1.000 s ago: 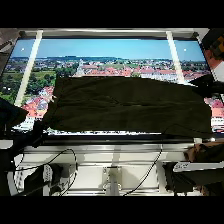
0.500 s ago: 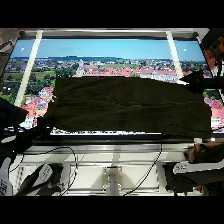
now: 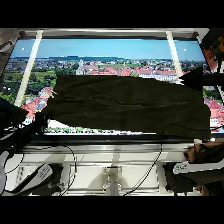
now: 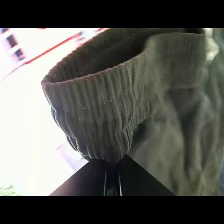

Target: Fold the clothes and pants, and hang the long-sleeved shirts on hangers.

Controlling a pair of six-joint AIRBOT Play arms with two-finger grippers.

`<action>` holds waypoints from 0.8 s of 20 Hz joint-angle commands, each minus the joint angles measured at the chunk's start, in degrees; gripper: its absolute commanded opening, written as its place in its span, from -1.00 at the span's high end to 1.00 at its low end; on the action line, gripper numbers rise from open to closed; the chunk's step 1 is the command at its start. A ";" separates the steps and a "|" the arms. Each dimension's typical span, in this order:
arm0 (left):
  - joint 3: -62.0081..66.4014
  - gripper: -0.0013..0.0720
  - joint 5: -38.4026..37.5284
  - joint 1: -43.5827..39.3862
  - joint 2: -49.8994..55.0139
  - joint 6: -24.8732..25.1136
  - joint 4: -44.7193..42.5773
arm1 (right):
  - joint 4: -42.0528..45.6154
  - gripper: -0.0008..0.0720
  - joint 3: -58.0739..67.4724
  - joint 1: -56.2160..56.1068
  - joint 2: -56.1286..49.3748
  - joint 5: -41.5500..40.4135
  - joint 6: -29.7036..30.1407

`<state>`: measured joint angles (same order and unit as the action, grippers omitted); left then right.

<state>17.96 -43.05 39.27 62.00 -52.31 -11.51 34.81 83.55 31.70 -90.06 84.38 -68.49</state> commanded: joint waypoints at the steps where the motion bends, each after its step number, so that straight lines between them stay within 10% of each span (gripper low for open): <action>1: 2.12 0.91 -4.85 -0.35 -0.55 2.69 1.33 | -0.22 0.93 0.09 -0.07 0.02 -0.81 0.13; 11: 2.58 0.91 6.73 -16.65 -17.49 -1.27 0.11 | -1.46 0.94 -28.13 13.99 16.02 -7.37 3.43; 16: 2.58 0.91 7.06 -20.46 -18.05 -2.56 -0.46 | 17.00 0.93 -40.30 31.80 28.85 -11.43 -5.68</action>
<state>20.47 -37.41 21.30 44.84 -53.84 -11.60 40.71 49.76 54.52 -67.94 76.09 -67.94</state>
